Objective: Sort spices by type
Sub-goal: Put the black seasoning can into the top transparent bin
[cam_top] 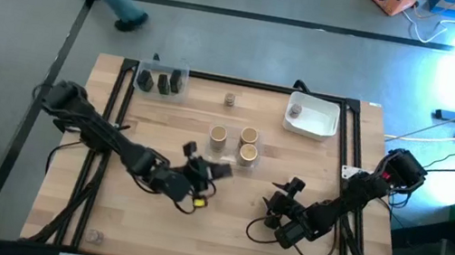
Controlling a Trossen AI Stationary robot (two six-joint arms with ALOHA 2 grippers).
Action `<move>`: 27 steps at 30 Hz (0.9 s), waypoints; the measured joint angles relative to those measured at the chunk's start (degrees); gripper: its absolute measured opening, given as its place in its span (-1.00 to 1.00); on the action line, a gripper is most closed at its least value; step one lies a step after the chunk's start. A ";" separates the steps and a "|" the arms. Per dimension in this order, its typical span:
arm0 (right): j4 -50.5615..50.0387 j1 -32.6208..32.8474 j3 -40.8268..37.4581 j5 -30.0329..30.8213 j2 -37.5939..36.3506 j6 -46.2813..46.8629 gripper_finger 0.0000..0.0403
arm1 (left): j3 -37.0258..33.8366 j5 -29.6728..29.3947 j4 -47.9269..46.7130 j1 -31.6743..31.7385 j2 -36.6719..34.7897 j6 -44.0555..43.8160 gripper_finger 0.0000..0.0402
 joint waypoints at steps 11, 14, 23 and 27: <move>0.81 0.00 0.00 1.03 -0.02 0.00 0.39 | 0.00 -21.27 -20.08 2.72 -12.11 -5.28 -0.38; 0.81 0.00 0.00 1.58 -0.02 0.00 0.39 | 0.02 -23.77 -28.23 5.60 -13.79 -11.24 -0.38; 0.83 0.00 0.00 1.95 -0.04 0.02 0.39 | -2.98 -22.21 -46.75 18.55 -14.23 -26.26 -0.38; 0.82 0.00 0.00 2.27 -0.04 0.01 0.39 | -5.44 -19.36 -45.17 24.46 -14.23 -23.74 -0.38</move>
